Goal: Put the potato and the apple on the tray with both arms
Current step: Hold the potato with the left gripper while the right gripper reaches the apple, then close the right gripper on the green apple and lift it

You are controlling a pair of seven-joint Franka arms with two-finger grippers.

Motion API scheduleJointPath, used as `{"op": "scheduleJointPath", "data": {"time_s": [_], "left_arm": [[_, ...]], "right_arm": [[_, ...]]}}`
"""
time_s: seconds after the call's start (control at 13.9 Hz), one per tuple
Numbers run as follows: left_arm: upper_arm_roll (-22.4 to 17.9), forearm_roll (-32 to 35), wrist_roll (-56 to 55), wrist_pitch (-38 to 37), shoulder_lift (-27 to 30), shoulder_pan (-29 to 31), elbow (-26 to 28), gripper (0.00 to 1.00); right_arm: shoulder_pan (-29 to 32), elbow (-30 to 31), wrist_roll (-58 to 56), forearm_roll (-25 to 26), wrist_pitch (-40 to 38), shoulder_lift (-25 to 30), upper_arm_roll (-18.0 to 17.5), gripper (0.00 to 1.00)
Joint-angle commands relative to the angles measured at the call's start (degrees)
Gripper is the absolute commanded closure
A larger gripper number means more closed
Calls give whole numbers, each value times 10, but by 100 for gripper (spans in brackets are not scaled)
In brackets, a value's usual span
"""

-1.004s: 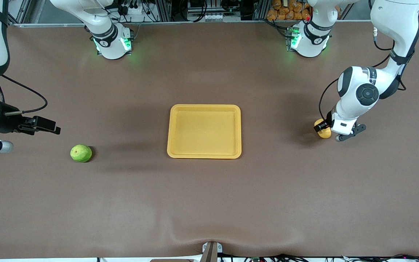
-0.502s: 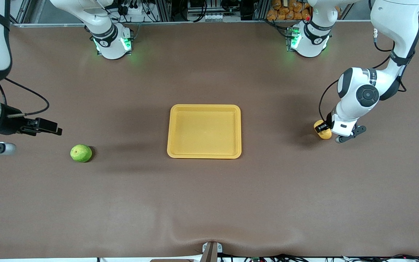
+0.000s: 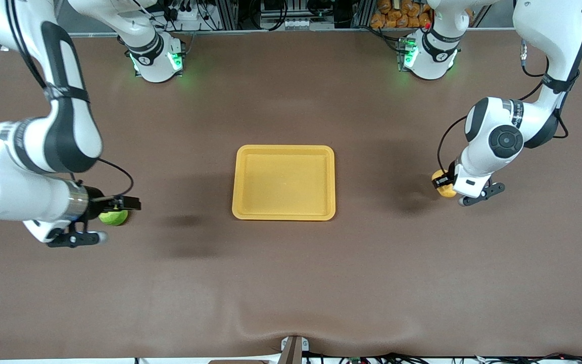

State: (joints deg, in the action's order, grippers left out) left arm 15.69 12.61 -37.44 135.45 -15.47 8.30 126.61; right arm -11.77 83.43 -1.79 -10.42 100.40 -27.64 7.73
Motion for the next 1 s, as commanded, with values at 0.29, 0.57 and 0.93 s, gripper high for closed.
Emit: {"op": "scheduleJointPath", "data": {"time_s": [0.29,0.57,0.93], "left_arm": [[56,9,15,-134,-20,-3,-107,100],[87,7,32,-189,-46,-26,-183,100],[87,11,25,-208,-68,-97,-228,100]], "right_arm": [[3,64,-7,90,76,10,6,0],[19,217,-33,129,224,66,7,0],[87,307,-211,123,355,69,4,0]]}}
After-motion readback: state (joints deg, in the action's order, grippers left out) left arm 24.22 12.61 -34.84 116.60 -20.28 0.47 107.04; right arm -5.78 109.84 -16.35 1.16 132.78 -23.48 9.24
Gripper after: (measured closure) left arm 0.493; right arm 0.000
